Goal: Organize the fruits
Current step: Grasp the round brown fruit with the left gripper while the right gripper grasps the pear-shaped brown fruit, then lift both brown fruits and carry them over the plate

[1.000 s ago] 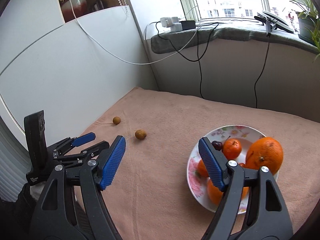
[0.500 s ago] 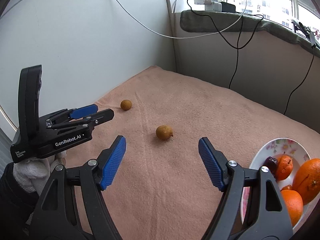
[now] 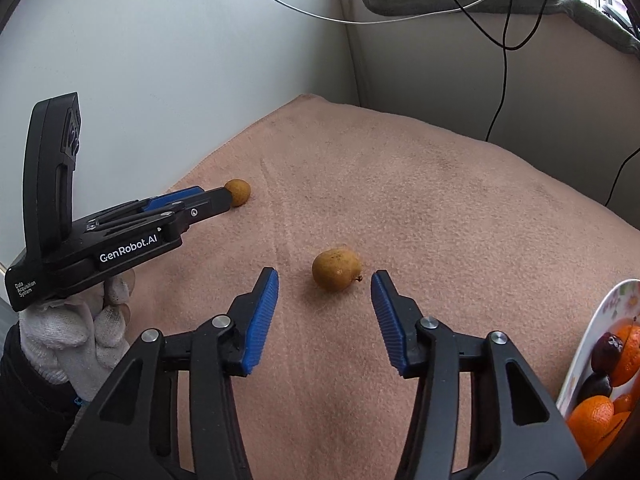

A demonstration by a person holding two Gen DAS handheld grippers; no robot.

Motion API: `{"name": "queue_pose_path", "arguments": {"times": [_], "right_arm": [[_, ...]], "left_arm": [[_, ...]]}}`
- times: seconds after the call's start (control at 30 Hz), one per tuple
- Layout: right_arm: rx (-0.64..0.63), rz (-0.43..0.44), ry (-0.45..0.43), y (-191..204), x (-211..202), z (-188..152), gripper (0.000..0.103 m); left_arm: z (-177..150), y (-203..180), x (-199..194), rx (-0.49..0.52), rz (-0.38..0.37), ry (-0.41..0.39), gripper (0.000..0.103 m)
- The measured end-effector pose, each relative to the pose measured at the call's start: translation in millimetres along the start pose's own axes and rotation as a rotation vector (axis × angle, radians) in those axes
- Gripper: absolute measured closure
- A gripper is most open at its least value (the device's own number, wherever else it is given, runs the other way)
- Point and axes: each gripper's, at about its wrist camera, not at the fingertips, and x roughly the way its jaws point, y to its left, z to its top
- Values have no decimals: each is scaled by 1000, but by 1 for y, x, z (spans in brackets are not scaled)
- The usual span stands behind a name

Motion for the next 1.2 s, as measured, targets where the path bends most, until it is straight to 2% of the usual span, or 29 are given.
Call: {"name": "queue_pose_path", "arguments": {"times": [0.27, 0.7, 0.97, 1.2], "right_arm": [[-3, 4, 19, 0, 14, 5, 57], [-3, 10, 41, -1, 29, 7, 57], [13, 4, 50, -2, 32, 7, 70], [16, 4, 50, -2, 29, 6, 71]], "left_arm": [[2, 4, 11, -9, -7, 28, 65], [10, 12, 24, -33, -14, 60, 67], [14, 13, 31, -44, -16, 71, 77], [15, 14, 31, -44, -16, 67, 78]]}}
